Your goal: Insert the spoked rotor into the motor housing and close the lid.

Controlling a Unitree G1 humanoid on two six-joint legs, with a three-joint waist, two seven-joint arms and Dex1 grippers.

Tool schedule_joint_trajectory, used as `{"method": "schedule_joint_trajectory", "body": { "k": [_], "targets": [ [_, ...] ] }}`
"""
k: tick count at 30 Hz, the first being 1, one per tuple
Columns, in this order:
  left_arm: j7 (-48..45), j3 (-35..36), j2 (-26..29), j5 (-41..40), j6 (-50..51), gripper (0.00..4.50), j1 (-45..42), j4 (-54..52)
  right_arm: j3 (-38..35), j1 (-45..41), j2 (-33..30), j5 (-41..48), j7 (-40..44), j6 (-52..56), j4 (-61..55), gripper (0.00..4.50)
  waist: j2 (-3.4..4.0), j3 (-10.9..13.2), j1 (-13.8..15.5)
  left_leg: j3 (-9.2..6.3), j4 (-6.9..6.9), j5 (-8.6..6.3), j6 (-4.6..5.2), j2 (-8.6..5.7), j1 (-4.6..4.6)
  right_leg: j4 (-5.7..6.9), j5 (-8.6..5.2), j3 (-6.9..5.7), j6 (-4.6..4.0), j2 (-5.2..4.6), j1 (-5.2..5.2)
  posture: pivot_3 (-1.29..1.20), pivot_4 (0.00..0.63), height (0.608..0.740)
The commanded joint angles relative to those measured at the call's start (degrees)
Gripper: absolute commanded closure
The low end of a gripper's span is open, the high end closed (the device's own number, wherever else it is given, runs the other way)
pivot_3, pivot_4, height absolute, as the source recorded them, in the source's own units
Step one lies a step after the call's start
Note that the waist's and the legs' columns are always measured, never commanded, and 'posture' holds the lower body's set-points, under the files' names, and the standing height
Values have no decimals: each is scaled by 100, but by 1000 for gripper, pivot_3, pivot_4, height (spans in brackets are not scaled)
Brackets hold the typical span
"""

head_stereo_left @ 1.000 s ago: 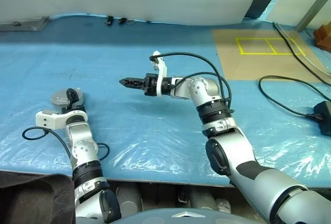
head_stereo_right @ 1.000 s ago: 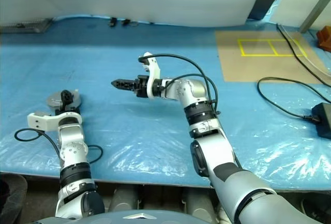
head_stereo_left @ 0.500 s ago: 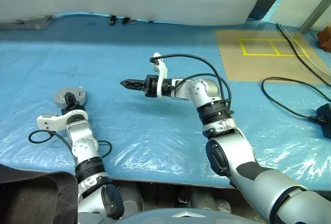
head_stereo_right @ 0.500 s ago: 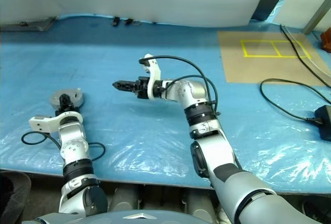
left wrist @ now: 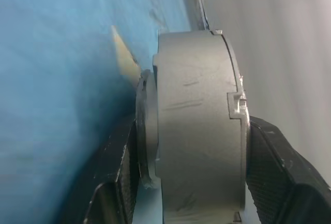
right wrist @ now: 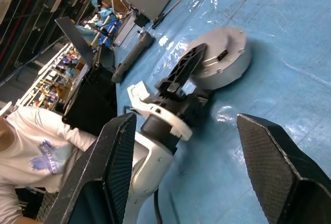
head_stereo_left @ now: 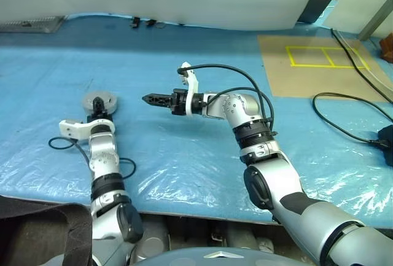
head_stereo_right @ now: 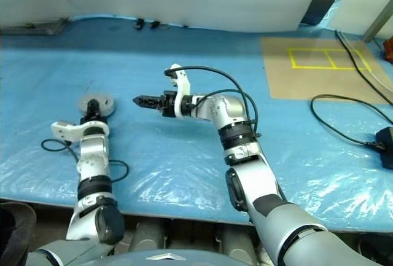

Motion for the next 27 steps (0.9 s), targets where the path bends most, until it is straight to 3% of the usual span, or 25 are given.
{"method": "schedule_joint_trajectory", "body": {
  "k": [1, 6, 15, 16, 20, 27],
  "targets": [
    [-143, 63, 390, 60, 64, 2115, -517, 538, -29, -58, 38, 34, 0, -87, -275, 1294, -3, 2, -12, -1, -1, 0, 0, -1, -2, -1, 0, 0, 0, 1, -2, 0, 150, 740],
    [174, 77, 704, 473, -153, 2115, -943, 1438, -47, -43, 58, 32, -48, -119, -288, 1294, -3, 2, -39, -3, -5, 0, -2, -5, -2, 0, 2, -1, 3, 6, -5, 0, 150, 740],
    [199, 211, 538, 499, -284, 2115, -723, 1273, -79, -46, 39, 41, -102, -172, -232, 1294, -3, 2, -42, -3, -3, 0, -2, -1, -1, 1, 2, 1, 3, 2, -4, 0, 150, 740],
    [226, 215, 536, 512, -296, 1388, -706, 1262, -81, -48, 41, 46, -103, -174, -228, 1294, -3, 2, -42, -2, -3, -1, -2, -1, -1, 1, 2, 1, 3, 2, -4, 0, 150, 740],
    [314, 305, 461, 429, -366, 97, -662, 1131, -71, -48, 49, 34, -105, -201, -202, 1294, -2, 1, -52, -2, -4, 0, -2, -1, 5, 6, 2, 2, 3, 2, -3, 0, 150, 740],
    [702, -55, 262, 1107, -878, 41, -316, 316, -65, -36, 36, 25, -111, -198, -201, 1294, -2, 1, -68, -1, -3, -1, -2, 1, 7, 6, 1, 5, 1, 2, -3, 0, 150, 740]
  ]
}}
